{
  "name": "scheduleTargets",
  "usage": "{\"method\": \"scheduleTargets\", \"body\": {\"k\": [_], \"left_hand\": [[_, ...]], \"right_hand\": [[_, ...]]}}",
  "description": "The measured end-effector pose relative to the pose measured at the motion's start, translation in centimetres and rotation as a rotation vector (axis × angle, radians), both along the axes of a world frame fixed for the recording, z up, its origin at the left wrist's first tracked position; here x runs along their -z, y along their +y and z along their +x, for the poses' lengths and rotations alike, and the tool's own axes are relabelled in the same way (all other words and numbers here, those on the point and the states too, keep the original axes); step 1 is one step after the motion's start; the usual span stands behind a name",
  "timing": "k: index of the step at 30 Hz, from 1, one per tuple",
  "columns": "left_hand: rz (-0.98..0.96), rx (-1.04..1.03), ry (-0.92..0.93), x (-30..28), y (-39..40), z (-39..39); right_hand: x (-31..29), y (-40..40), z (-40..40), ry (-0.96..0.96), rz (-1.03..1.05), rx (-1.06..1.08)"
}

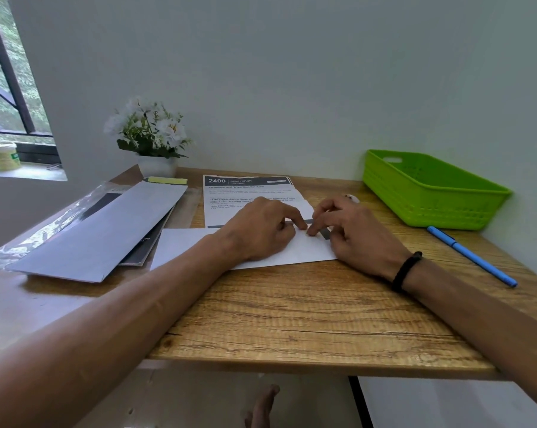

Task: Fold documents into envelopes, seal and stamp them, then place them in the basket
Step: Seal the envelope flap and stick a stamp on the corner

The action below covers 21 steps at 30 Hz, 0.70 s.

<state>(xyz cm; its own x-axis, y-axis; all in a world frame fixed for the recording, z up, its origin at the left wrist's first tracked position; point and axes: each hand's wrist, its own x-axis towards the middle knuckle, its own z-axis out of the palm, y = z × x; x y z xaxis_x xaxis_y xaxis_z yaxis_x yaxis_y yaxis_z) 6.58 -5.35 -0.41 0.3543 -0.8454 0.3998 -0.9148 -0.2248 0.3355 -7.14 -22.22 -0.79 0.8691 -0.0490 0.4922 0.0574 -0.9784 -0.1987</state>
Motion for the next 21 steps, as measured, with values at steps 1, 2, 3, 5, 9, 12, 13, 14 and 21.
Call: {"method": "scheduleTargets", "body": {"k": [1,2,3,5,9,12,13,14,21], "left_hand": [[-0.007,0.000,0.005,0.0,0.0,0.0],[-0.010,0.001,0.009,0.1,0.0,0.1],[-0.009,0.003,0.012,0.2,0.0,0.2],[-0.007,0.008,0.008,0.3,0.0,0.4],[-0.007,-0.007,0.015,0.4,-0.1,0.4],[0.006,-0.046,-0.023,0.2,0.1,0.6],[0.017,-0.067,-0.043,0.0,0.2,0.8],[0.034,-0.092,-0.052,-0.3,0.3,1.1],[0.463,-0.186,0.144,-4.3,3.1,2.6]], "right_hand": [[-0.1,0.1,-0.1,-0.003,0.023,-0.018],[-0.2,0.1,-0.2,-0.009,0.039,-0.029],[-0.2,0.2,-0.1,-0.015,0.045,-0.038],[-0.2,0.2,-0.1,0.002,0.032,-0.046],[-0.2,0.1,0.1,0.019,0.081,-0.021],[-0.1,0.0,0.2,-0.009,0.132,0.028],[-0.1,-0.1,0.3,-0.008,0.148,0.052],[0.0,-0.3,0.4,-0.007,0.161,0.077],[-0.2,-1.3,0.6,-0.066,0.337,0.211]]}}
